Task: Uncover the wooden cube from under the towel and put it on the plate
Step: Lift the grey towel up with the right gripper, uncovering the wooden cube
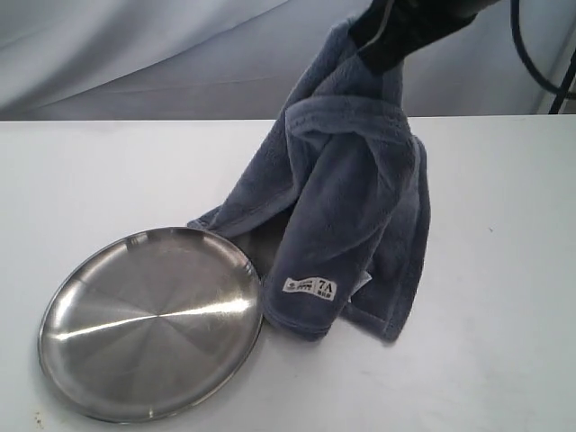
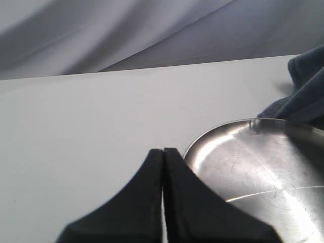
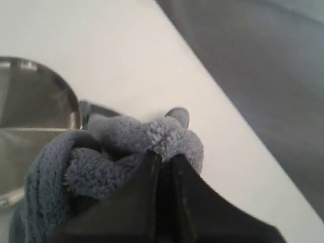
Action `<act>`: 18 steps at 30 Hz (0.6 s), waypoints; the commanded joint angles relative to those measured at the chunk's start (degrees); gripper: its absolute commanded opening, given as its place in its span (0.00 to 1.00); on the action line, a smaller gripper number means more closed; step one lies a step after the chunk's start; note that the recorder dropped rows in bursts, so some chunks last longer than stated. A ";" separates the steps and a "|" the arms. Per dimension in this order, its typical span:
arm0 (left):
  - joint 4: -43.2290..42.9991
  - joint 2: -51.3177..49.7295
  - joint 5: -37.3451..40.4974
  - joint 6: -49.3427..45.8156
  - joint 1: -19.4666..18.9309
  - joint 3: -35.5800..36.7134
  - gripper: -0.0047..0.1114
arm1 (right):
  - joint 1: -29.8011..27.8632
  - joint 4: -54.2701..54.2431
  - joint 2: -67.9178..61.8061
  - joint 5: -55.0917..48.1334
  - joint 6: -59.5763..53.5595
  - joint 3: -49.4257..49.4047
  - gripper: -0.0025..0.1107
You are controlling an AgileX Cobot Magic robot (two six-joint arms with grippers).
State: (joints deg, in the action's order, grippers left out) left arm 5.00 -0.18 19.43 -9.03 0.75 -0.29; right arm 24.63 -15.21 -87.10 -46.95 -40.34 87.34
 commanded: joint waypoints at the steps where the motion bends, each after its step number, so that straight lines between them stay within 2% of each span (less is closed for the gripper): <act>1: 0.30 0.18 -0.78 -0.04 -0.06 0.29 0.05 | 0.04 -0.41 3.49 7.57 0.09 0.06 0.02; 14: 0.30 0.18 -0.78 -0.04 -0.06 0.29 0.05 | 0.04 -0.41 10.30 15.66 0.09 0.06 0.02; 18: 0.30 0.18 -0.78 -0.04 -0.06 0.29 0.05 | 0.04 3.64 12.57 16.03 0.09 0.06 0.02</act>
State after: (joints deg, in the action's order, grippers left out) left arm 5.00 -0.18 19.43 -9.03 0.75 -0.29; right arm 24.63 -14.30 -76.32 -32.89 -40.34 87.34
